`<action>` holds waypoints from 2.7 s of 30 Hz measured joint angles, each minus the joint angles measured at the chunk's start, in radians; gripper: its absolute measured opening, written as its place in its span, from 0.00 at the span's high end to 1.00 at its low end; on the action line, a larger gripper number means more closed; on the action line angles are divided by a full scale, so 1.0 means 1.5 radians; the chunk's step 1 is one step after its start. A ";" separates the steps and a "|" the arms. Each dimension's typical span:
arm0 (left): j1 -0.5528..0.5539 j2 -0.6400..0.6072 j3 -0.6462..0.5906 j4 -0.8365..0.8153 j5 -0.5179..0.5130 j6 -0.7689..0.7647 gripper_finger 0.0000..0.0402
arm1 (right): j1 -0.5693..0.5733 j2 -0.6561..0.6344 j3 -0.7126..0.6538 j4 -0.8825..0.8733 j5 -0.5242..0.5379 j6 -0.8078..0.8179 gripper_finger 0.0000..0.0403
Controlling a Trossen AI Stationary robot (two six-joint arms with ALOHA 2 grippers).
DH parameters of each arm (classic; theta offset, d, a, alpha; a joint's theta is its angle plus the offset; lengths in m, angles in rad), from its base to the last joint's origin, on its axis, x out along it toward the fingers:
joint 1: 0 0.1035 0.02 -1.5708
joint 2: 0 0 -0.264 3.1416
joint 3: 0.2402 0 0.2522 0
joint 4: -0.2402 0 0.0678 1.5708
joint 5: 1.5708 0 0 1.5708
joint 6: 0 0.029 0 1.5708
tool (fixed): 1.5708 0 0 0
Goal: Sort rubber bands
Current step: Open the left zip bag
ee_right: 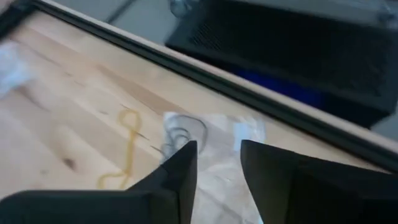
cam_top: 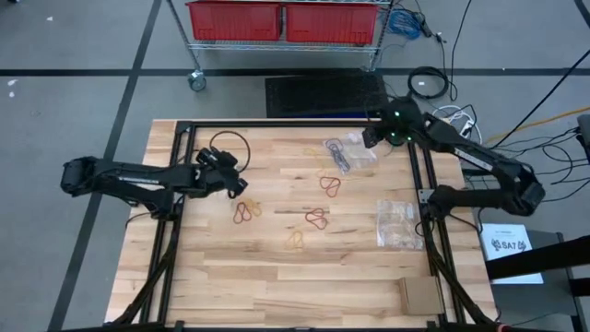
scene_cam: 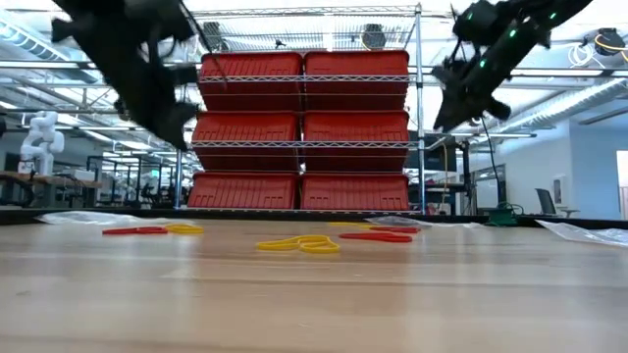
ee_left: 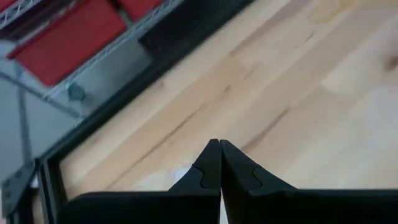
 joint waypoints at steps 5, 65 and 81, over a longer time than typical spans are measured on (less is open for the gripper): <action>0.068 0.094 -0.028 0.052 0.034 0.023 1.00 | 0.065 -0.037 0.000 -0.001 0.040 -0.001 0.88; -0.012 -0.341 -0.077 0.159 0.156 0.177 0.99 | 0.493 0.706 0.448 0.213 0.179 -0.450 0.67; -0.014 -0.376 -0.077 0.117 0.156 0.178 0.99 | 0.461 0.952 0.780 0.003 0.210 -0.568 0.68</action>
